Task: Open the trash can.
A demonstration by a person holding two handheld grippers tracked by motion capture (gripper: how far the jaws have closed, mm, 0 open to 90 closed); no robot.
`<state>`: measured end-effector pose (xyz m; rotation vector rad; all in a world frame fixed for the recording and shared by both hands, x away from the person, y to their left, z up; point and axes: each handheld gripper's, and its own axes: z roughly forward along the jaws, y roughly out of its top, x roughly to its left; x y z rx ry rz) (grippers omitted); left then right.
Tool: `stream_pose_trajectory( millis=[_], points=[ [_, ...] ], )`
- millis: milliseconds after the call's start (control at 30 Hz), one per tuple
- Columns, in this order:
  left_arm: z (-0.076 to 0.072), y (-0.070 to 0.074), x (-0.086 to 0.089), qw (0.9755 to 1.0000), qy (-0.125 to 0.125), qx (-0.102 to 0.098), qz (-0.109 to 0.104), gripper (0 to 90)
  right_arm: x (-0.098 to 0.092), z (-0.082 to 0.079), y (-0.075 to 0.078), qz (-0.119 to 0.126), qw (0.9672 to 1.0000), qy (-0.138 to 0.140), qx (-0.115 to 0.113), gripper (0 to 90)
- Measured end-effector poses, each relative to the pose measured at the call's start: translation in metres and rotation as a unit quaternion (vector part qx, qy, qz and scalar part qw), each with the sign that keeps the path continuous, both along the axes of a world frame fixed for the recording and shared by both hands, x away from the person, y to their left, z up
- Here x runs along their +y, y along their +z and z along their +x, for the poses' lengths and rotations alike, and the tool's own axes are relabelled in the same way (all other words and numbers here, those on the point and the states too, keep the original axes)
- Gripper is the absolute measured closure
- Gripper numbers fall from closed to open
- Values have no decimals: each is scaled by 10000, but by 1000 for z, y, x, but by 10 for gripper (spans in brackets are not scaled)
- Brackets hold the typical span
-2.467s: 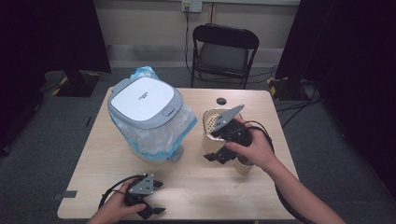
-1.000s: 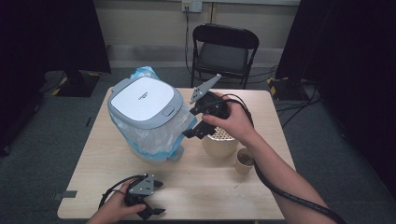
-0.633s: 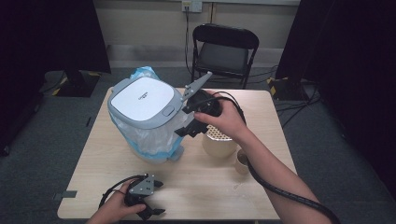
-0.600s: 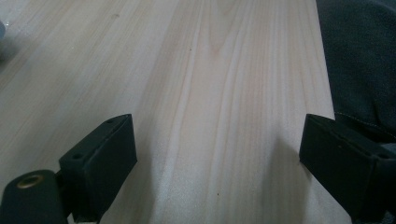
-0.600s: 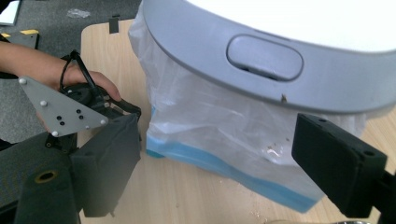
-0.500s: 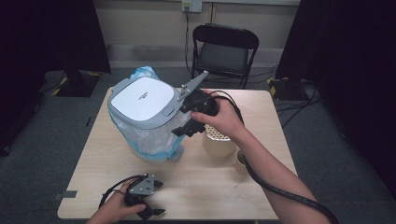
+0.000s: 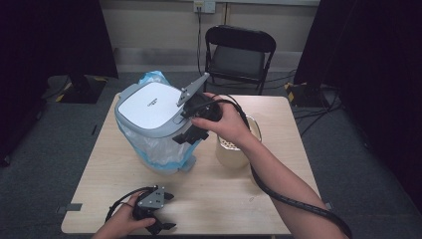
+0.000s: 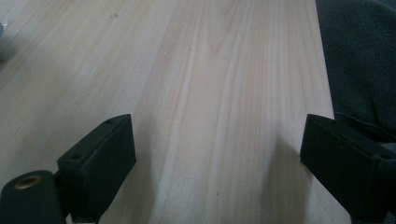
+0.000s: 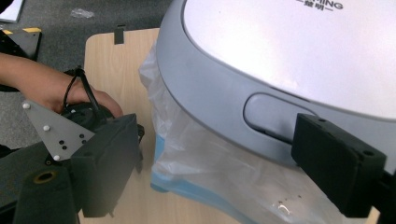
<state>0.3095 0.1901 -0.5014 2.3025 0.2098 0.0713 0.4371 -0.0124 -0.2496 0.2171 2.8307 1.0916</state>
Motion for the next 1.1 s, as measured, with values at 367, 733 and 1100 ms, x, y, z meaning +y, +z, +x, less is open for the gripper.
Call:
stream_pose_trajectory(
  millis=[367, 733, 1100],
  points=[
    [0, 0, 0, 10000, 1, 1, 0, 97, 10, 5, 2, 61, 10000, 12, 15, 136],
    [0, 0, 0, 10000, 6, 0, 9, 97, 6, 8, -1, 184, 9998, -16, 113, 127],
    [0, 1, 0, 10000, -6, -4, 76, 92, -30, 3, -1, 398, 9991, -107, 66, 142]
  ],
)
